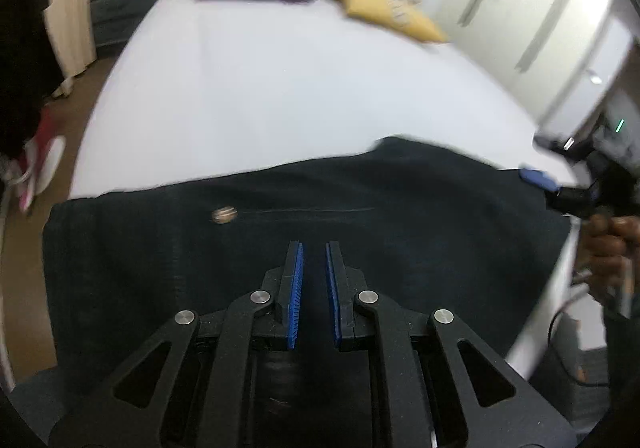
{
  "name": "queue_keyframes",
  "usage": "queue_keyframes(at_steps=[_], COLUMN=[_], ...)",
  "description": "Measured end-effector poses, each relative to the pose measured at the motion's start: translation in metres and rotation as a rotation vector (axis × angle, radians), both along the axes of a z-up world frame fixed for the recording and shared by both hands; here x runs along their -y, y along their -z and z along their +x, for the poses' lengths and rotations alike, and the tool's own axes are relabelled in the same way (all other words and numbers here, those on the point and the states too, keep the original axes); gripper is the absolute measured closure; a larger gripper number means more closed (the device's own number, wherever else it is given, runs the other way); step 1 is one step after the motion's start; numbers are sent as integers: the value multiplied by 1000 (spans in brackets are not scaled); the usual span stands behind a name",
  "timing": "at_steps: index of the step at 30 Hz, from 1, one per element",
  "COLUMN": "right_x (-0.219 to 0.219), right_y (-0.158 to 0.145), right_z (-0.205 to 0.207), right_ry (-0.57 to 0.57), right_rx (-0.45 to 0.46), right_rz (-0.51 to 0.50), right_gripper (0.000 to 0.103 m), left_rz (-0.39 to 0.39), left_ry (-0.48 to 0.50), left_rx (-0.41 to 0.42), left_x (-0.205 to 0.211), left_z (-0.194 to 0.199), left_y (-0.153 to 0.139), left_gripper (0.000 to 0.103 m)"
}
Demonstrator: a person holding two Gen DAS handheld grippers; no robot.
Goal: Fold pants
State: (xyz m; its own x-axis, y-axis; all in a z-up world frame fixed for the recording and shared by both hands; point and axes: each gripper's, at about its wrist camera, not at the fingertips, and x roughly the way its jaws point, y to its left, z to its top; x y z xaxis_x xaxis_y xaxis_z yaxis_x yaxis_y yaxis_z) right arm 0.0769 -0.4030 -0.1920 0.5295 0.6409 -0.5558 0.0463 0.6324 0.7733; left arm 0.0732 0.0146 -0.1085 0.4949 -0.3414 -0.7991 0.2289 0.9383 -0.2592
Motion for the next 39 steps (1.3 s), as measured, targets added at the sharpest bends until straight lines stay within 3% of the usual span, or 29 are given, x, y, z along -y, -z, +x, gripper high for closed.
queue_keyframes(at_steps=[1,2,5,7,8,9,14,16,17,18,20,22,23,24,26,29,33,34,35,36,39], right_x=[-43,-70,-109,-99,-87,-73,67,104,107,105,89,80,95,113,157,213,284,294,294,292,280], right_y=[10,21,66,98,109,116,114,97,87,76,70,76,88,101,111,99,101,92,83,75,64], right_z=[23,40,79,100,102,100,44,20,4,-10,-25,-38,-51,-62,-77,-118,-202,-218,-229,-237,-250], right_ry=[-114,-183,-258,-204,-176,-123,372,463,461,417,275,232,268,340,489,677,968,1012,1049,1067,1006], right_rx=[-21,-50,-168,-247,-261,-257,-172,-158,-114,-45,-15,-30,-38,-62,-39,0,19,23,5,8,81], right_rz=[35,58,104,121,160,189,200,162,174,207,200,109,130,189,278,160,170,146,96,74,149], right_gripper=[44,44,45,72,103,103,103,97,82,59,38,58,84,103,103,103,103,99,73,56,50], left_rz=[26,1,-74,-66,-65,-74,-120,-95,-82,-65,-37,-2,16,37,59,87,133,149,160,151,105], left_ry=[-21,-16,-12,-9,-6,-6,-14,-11,-11,-11,-9,-5,-3,-2,-7,-16,-22,-24,-24,-18,55], left_rx=[-20,-25,-13,-19,-18,-18,-22,-13,-9,-6,-4,-4,-4,-4,-6,-7,-9,-11,-7,7,80], left_x=[-10,-16,-33,-34,-34,-36,-45,-40,-39,-38,-32,-25,-19,-16,-12,3,12,17,23,28,58], left_z=[0,-2,-9,-8,-7,-7,-4,-3,-5,-6,-6,-8,-10,-11,-12,-6,-5,-4,-4,-6,-15], left_y=[10,18,24,24,25,26,34,35,37,36,39,37,34,32,29,30,26,23,18,9,-21], left_gripper=[92,92,93,92,92,93,93,93,93,93,93,93,93,92,92,92,92,92,92,92,92])
